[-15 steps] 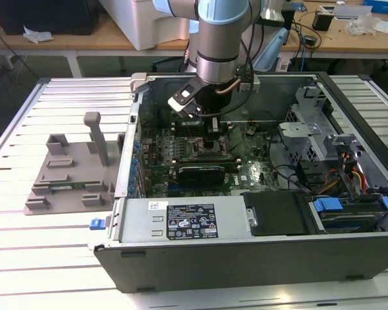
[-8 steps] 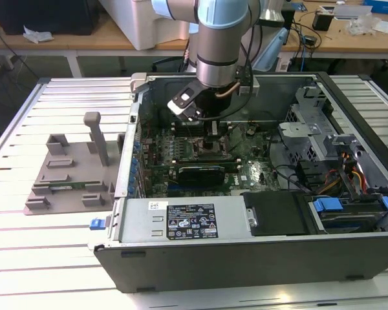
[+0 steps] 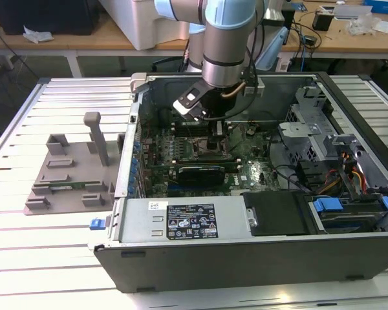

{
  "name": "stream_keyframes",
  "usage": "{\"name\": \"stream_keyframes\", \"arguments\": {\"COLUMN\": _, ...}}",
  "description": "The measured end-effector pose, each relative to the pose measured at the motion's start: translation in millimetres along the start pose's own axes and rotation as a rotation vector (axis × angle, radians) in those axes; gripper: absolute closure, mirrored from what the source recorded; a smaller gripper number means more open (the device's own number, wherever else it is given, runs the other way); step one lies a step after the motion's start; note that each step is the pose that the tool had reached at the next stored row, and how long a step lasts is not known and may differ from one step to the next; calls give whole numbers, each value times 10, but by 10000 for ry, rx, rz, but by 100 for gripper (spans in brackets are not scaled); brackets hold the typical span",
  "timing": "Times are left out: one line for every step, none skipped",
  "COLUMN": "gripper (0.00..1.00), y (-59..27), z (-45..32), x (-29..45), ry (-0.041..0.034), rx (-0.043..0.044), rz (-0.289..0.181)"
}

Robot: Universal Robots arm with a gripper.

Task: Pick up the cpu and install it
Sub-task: 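Place the cpu into insertion slot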

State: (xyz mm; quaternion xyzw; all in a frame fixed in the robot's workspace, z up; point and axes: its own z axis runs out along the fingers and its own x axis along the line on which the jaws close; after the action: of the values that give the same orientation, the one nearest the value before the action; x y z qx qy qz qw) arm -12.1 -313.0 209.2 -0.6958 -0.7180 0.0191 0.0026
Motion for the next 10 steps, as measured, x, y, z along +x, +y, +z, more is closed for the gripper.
{"name": "stream_keyframes", "arguments": {"gripper": 89, "y": -4, "z": -111, "x": -4, "ry": -5, "rx": 3, "rz": -1}}
{"name": "stream_keyframes", "arguments": {"gripper": 89, "y": -8, "z": -236, "x": -7, "ry": -7, "rx": 4, "rz": -1}}
{"name": "stream_keyframes", "arguments": {"gripper": 89, "y": -11, "z": -355, "x": -9, "ry": -8, "rx": 4, "rz": -1}}
{"name": "stream_keyframes", "arguments": {"gripper": 89, "y": -15, "z": -483, "x": -12, "ry": -8, "rx": 4, "rz": -1}}
{"name": "stream_keyframes", "arguments": {"gripper": 89, "y": -18, "z": -561, "x": -14, "ry": -7, "rx": 4, "rz": -1}}
{"name": "stream_keyframes", "arguments": {"gripper": 89, "y": -21, "z": -669, "x": -17, "ry": -8, "rx": 4, "rz": -1}}
{"name": "stream_keyframes", "arguments": {"gripper": 89, "y": -25, "z": -782, "x": -19, "ry": -7, "rx": 4, "rz": -1}}
{"name": "stream_keyframes", "arguments": {"gripper": 89, "y": -26, "z": -833, "x": -20, "ry": -8, "rx": 4, "rz": -1}}
{"name": "stream_keyframes", "arguments": {"gripper": 89, "y": -27, "z": -843, "x": -20, "ry": -8, "rx": 4, "rz": -1}}
{"name": "stream_keyframes", "arguments": {"gripper": 89, "y": -27, "z": -844, "x": -20, "ry": -7, "rx": 4, "rz": -1}}
